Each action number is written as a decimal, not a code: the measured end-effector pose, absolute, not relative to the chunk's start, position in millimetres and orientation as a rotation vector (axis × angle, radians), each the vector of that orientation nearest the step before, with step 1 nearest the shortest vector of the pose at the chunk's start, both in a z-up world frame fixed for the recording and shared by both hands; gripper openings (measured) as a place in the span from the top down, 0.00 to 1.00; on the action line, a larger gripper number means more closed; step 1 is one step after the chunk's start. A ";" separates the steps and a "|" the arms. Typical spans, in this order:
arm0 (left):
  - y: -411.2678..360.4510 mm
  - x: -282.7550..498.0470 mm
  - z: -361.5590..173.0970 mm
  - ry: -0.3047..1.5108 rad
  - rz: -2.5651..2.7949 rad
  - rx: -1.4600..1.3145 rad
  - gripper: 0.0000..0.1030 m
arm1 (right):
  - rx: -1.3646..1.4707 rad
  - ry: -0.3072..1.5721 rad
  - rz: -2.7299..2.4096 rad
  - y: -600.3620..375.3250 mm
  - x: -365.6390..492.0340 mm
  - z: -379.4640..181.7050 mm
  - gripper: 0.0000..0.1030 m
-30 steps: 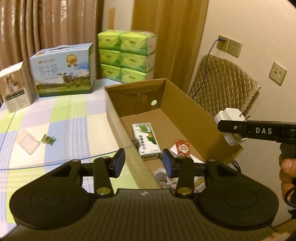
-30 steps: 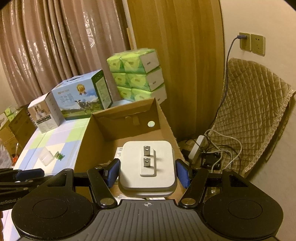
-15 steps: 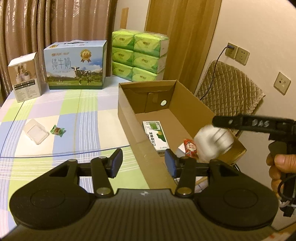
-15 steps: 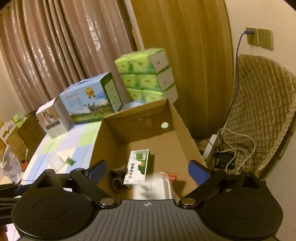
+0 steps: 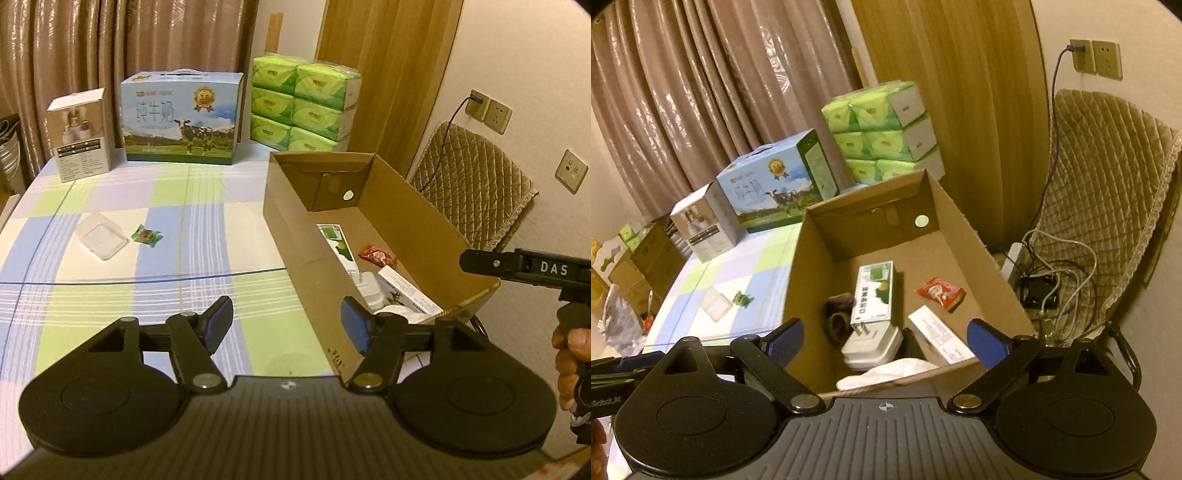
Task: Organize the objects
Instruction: 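Open both tools to release the snack and adapter in the box, then withdraw both tools from the box toward the clear container and green candy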
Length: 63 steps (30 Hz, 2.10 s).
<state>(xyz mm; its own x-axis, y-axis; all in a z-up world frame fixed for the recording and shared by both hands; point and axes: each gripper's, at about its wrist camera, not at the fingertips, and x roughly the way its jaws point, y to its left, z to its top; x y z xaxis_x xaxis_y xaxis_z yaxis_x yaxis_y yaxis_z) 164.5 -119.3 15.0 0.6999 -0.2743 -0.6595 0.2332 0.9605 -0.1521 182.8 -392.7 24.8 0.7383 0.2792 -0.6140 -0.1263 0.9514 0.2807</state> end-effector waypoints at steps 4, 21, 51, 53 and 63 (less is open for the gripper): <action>-108.9 154.1 18.7 0.739 -0.269 -0.065 0.37 | 0.223 0.697 0.234 -384.3 170.5 32.3 0.10; -59.8 113.3 35.9 0.717 -0.181 -0.071 0.19 | 0.170 0.690 0.295 -338.4 137.7 47.5 0.06; 10.0 98.7 26.3 0.710 -0.025 -0.070 0.01 | 0.052 0.668 0.447 -256.6 132.1 53.2 0.02; 17.8 101.1 25.2 0.706 -0.002 -0.064 0.01 | 0.044 0.669 0.465 -247.0 134.9 51.8 0.02; 63.1 142.2 9.6 0.704 0.086 -0.027 0.01 | -0.004 0.676 0.535 -193.2 171.4 32.3 0.02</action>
